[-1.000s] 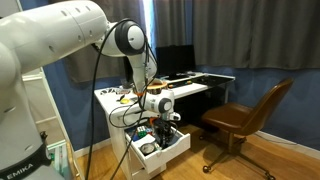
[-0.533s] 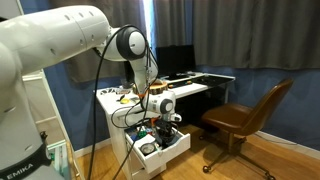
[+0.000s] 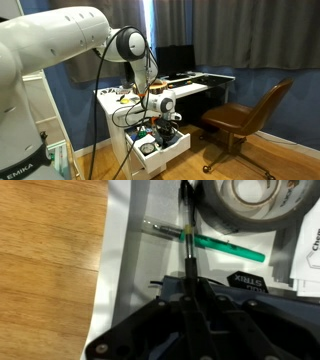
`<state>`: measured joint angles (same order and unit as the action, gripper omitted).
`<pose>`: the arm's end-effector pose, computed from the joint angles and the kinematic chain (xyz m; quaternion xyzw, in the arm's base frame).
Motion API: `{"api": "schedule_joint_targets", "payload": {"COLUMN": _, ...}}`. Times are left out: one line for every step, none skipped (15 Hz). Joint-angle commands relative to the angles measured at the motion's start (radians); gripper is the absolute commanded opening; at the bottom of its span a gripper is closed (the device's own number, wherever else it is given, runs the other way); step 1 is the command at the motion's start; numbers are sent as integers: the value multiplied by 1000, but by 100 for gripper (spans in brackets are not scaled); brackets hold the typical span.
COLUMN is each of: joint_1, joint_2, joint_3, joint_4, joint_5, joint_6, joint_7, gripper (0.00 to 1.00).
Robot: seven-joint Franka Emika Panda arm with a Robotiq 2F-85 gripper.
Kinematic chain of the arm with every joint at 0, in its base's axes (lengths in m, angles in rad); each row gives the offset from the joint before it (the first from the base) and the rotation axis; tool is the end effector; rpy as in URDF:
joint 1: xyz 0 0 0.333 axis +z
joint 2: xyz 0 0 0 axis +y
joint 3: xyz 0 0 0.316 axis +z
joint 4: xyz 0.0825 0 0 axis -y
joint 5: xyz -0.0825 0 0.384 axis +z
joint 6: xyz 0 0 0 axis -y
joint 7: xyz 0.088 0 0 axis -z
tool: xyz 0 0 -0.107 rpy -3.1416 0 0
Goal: Remove a pen from the drawer and put it on the table
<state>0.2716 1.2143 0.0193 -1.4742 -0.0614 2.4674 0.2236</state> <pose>0.6034 0.1801 -0.0668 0.9924 0.0541 -0.1047 0.0345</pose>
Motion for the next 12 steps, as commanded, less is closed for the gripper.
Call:
{"api": "schedule_joint_targets", "payload": {"joint_1": 40, "joint_2": -94, "joint_3": -6, "joint_4": -98, "joint_5": -13, "joint_6": 85, "joint_7": 9, "gripper": 3}}
{"api": "schedule_joint_targets", "payload": {"joint_1": 55, "joint_2": -126, "joint_3": -10, "joint_4": -137, "joint_5": -23, "joint_6": 133, "joint_7": 13, "gripper": 3}}
{"api": "schedule_joint_targets", "payload": {"joint_1": 74, "joint_2": -155, "joint_3": -17, "joint_4": -173, "joint_5": -33, "joint_6": 184, "joint_7": 17, "gripper": 3}}
{"api": "schedule_joint_targets", "payload": {"joint_1": 91, "joint_2": -184, "joint_3": -25, "joint_4": -209, "joint_5": -42, "joint_6": 232, "joint_7": 20, "gripper": 3}}
{"api": "schedule_joint_targets", "payload": {"joint_1": 114, "joint_2": -215, "joint_3": -38, "joint_4": -249, "joint_5": -54, "joint_6": 281, "joint_7": 26, "gripper": 3}}
{"api": "schedule_joint_targets", "payload": {"joint_1": 142, "joint_2": -247, "joint_3": -58, "joint_4": -288, "joint_5": -65, "joint_6": 334, "joint_7": 37, "gripper": 3}}
{"api": "schedule_joint_targets", "payload": {"joint_1": 164, "joint_2": -274, "joint_3": -73, "joint_4": -323, "joint_5": -70, "joint_6": 377, "joint_7": 43, "gripper": 3}}
{"api": "schedule_joint_targets", "payload": {"joint_1": 195, "joint_2": -303, "joint_3": -99, "joint_4": -361, "joint_5": -77, "joint_6": 430, "joint_7": 55, "gripper": 3}}
{"api": "schedule_joint_targets", "payload": {"joint_1": 225, "joint_2": -331, "joint_3": -123, "joint_4": -401, "joint_5": -79, "joint_6": 477, "joint_7": 61, "gripper": 3}}
{"api": "schedule_joint_targets", "payload": {"joint_1": 263, "joint_2": -357, "joint_3": -156, "joint_4": -439, "joint_5": -82, "joint_6": 524, "joint_7": 69, "gripper": 3}}
{"api": "schedule_joint_targets", "payload": {"joint_1": 294, "joint_2": -384, "joint_3": -182, "joint_4": -480, "joint_5": -81, "joint_6": 568, "joint_7": 68, "gripper": 3}}
{"api": "schedule_joint_targets", "payload": {"joint_1": 330, "joint_2": -408, "joint_3": -214, "joint_4": -517, "joint_5": -80, "joint_6": 611, "joint_7": 66, "gripper": 3}}
